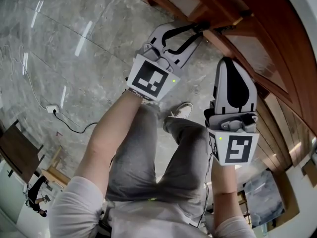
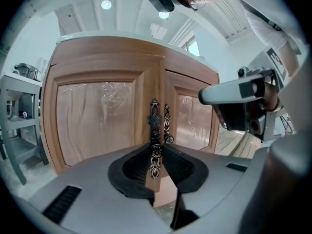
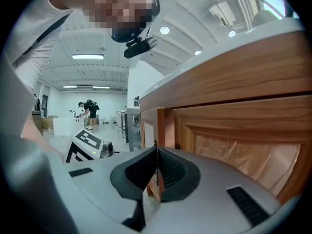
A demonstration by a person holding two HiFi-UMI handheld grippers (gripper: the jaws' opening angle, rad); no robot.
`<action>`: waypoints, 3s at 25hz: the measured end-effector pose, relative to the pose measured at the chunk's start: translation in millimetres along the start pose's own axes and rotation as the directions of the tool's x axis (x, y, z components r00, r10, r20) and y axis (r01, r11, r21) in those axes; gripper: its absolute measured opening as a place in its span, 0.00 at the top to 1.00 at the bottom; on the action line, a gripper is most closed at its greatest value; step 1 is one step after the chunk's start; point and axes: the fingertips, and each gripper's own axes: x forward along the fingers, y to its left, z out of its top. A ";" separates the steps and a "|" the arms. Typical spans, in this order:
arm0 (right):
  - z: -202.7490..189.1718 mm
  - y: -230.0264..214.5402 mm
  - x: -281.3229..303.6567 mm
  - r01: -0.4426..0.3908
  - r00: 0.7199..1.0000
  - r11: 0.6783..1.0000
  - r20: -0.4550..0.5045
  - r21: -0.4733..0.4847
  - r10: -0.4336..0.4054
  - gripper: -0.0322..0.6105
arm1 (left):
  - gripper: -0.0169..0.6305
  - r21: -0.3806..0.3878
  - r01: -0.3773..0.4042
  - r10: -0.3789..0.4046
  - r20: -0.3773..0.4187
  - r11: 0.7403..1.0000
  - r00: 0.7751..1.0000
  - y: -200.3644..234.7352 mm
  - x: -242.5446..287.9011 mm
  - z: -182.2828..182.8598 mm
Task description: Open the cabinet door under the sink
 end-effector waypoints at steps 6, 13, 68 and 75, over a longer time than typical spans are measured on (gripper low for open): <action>3.6 9.1 16.9 -0.001 1.000 1.000 -0.003 -0.031 0.001 0.90 | 0.83 -0.012 0.020 -0.020 -0.011 1.000 1.000 0.6 -15.5 -4.1; 4.1 -10.7 33.8 0.078 0.997 0.995 0.011 -0.061 -0.078 0.90 | 0.83 -0.037 0.033 -0.033 -0.004 0.999 0.999 -0.9 -20.7 -5.2; 7.0 129.3 88.7 -0.113 0.985 0.986 -0.145 -0.124 0.094 0.90 | 0.95 -0.051 -0.177 0.169 -0.128 0.983 0.977 34.8 -180.9 -2.9; 5.2 160.8 95.1 -0.171 0.968 0.973 -0.211 -0.155 0.137 0.90 | 0.95 -0.082 -0.257 0.248 -0.104 0.963 0.963 61.7 -204.3 13.5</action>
